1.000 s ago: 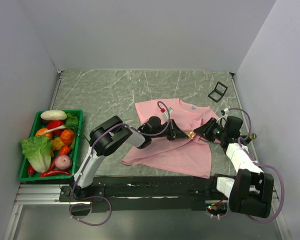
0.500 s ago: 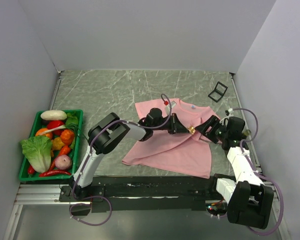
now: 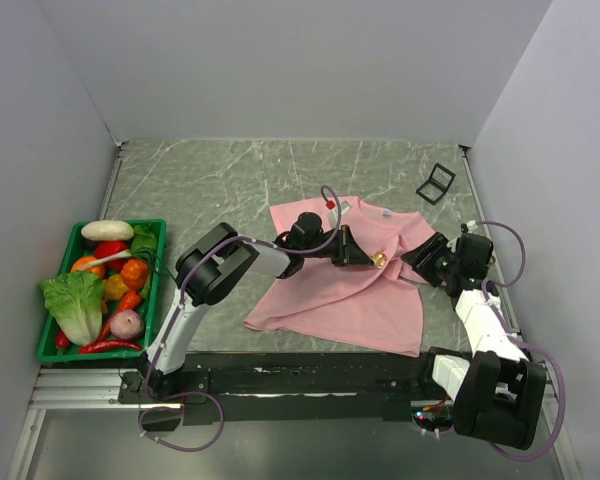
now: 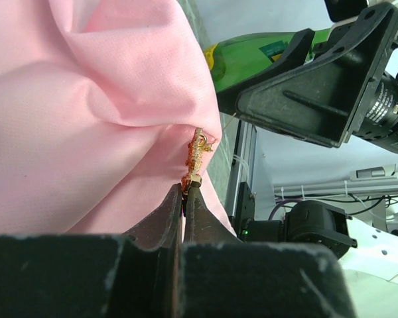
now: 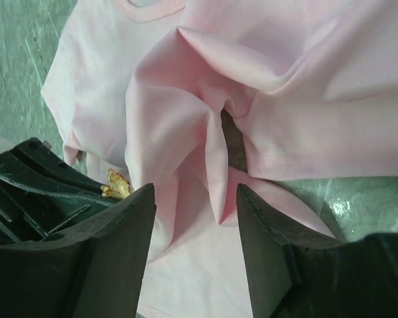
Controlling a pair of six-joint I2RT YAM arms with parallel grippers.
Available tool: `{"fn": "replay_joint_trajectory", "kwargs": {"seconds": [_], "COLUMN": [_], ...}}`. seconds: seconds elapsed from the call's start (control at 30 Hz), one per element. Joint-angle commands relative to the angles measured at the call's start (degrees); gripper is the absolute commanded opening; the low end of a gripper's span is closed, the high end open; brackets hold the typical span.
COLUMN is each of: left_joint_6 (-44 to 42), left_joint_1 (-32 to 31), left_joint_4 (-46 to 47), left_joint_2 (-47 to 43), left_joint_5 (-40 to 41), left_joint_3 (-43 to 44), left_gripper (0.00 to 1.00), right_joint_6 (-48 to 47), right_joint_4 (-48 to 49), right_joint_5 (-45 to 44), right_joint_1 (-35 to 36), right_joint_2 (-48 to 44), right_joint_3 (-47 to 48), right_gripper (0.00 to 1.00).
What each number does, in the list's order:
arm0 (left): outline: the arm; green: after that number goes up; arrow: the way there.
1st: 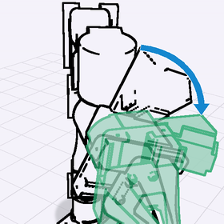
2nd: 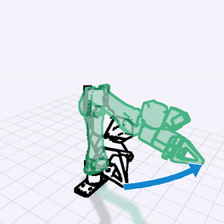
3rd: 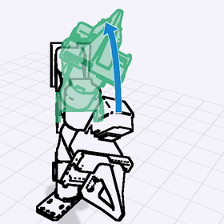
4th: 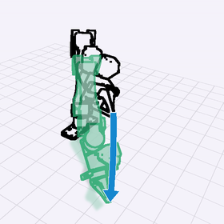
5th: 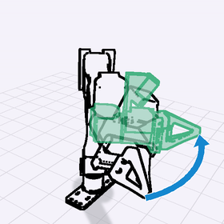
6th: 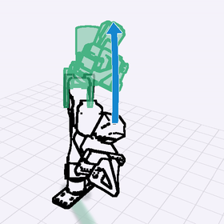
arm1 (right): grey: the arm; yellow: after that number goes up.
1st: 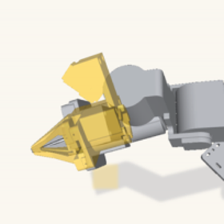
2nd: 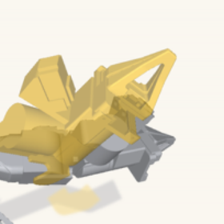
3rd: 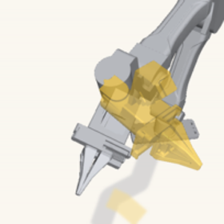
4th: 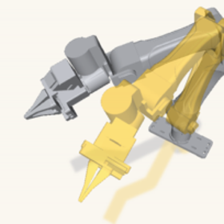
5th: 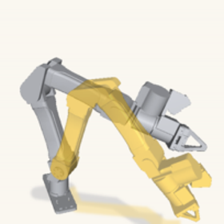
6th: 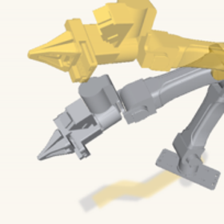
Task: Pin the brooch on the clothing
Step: Pass from the right arm to the left, then close the brooch on the flattened clothing.
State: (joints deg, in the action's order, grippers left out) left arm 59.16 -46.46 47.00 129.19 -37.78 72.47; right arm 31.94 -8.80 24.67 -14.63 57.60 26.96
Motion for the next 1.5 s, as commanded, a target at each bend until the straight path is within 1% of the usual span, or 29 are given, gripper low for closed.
{"fn": "replay_joint_trajectory", "kwargs": {"seconds": [0.0, 0.03, 0.07, 0.2, 0.27, 0.33, 0.4, 0.53, 0.7, 0.87, 1.13, 1.47], "left_joint_6": [-2.2, -2.4, -2.4, -2.4, -2.6, -3.0, -3.3, -4.0, -5.2, -6.8, -7.2, -7.9], "left_joint_1": [0.1, 0.1, 0.2, 0.2, 0.2, 0.2, 0.3, 0.2, 0.3, 0.3, 0.2, 0.2], "left_joint_4": [-0.3, -0.3, -0.4, -0.6, -1.0, -1.6, -2.0, -3.5, -5.6, -7.8, -9.2, -10.6], "left_joint_2": [-0.1, 0.0, 0.0, 0.4, 0.4, 0.5, 0.5, 0.7, 0.4, 0.1, 0.1, 0.3], "left_joint_5": [-1.5, -1.5, -1.6, -1.9, -1.9, -1.9, -1.9, -1.8, -1.1, -0.6, -0.4, -0.1], "left_joint_3": [2.7, 2.8, 2.9, 3.5, 3.6, 3.9, 4.3, 4.9, 5.5, 6.3, 7.5, 8.6], "left_gripper": [0.01, 0.01, 0.01, 0.01, 0.01, 0.01, 0.01, 0.01, 0.01, 0.01, 0.01, 0.01], "right_joint_6": [1.4, 1.3, 1.3, 1.5, 1.5, 1.7, 2.0, 2.7, 2.6, 2.0, 2.2, 3.8], "right_joint_4": [4.8, 5.3, 6.0, 8.2, 8.5, 8.6, 11.3, 13.7, 14.6, 15.1, 16.9, 18.4], "right_joint_5": [-1.7, -1.8, -1.9, -1.2, -0.2, 0.0, 1.0, 2.0, 3.5, 2.6, 5.1, 4.6], "right_joint_1": [0.0, 0.0, -0.1, 0.3, 0.5, 1.3, 2.0, 2.7, 2.9, 3.3, 4.2, 6.5], "right_joint_2": [1.7, 2.2, 3.2, 5.5, 6.9, 7.3, 7.2, 5.7, 4.7, 1.9, 2.7, 3.0], "right_joint_3": [-0.3, -0.4, -0.4, -0.9, -0.7, -0.6, -0.9, -2.1, -2.6, -3.9, -4.4, -4.8], "right_gripper": [0.59, 0.59, 0.55, 0.52, 0.45, 0.43, 0.43, 0.43, 0.42, 0.42, 0.4, 0.38]}}
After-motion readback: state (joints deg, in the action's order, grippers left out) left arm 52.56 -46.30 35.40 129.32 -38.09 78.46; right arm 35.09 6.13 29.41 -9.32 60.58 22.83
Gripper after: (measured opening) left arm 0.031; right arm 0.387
